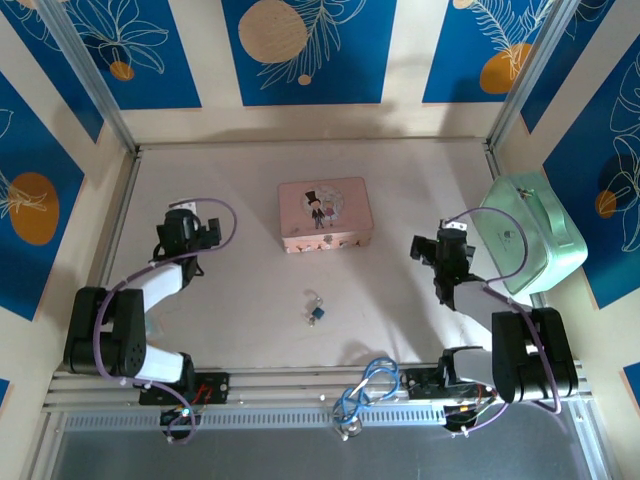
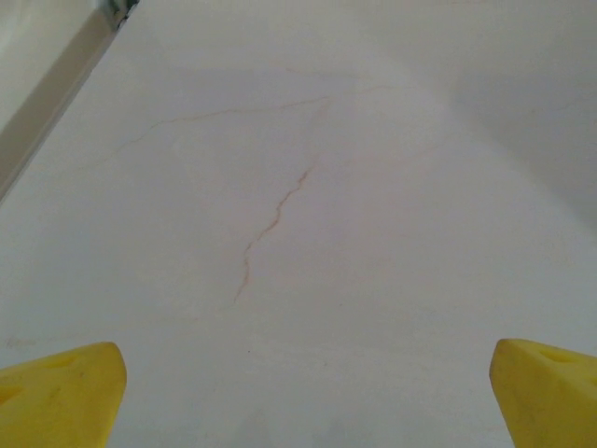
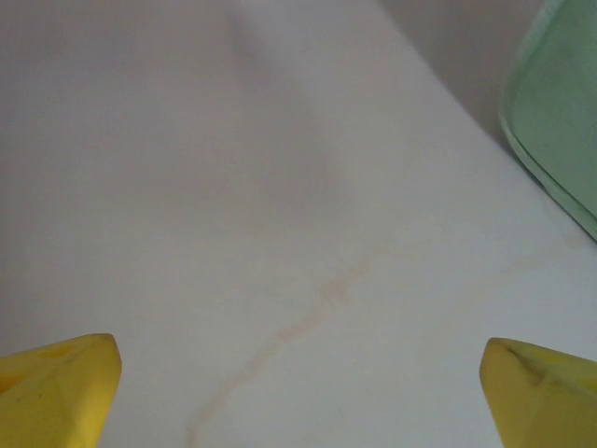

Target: Unlock the padlock with the key

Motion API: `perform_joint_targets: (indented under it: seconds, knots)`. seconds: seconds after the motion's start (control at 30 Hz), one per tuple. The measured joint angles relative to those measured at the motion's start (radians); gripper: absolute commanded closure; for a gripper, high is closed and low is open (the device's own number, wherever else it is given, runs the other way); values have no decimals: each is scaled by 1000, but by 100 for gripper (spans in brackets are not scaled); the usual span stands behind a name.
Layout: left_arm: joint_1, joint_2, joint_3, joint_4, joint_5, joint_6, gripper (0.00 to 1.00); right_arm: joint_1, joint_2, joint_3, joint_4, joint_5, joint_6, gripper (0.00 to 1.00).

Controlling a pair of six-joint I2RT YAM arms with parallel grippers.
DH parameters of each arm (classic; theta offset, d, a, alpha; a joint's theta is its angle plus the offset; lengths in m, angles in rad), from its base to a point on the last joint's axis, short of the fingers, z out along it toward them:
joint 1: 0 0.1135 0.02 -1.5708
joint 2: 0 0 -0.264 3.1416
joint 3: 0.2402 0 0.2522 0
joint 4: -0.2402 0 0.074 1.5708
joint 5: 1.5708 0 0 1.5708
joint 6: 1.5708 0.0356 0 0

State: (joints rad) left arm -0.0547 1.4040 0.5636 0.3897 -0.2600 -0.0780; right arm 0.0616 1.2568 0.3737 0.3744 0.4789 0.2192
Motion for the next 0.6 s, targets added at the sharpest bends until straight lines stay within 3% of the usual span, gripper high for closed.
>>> perform_joint_targets:
  seconds: [0.23, 0.4, 0.6]
  knots:
    - [0, 72, -142, 275, 85, 39, 0, -54, 219, 18, 307, -172, -37, 1]
    - [0, 160, -187, 422, 175, 76, 0, -49, 272, 19, 365, -262, -67, 1]
    - [0, 161, -190, 500, 201, 88, 0, -49, 272, 19, 406, -293, -79, 1]
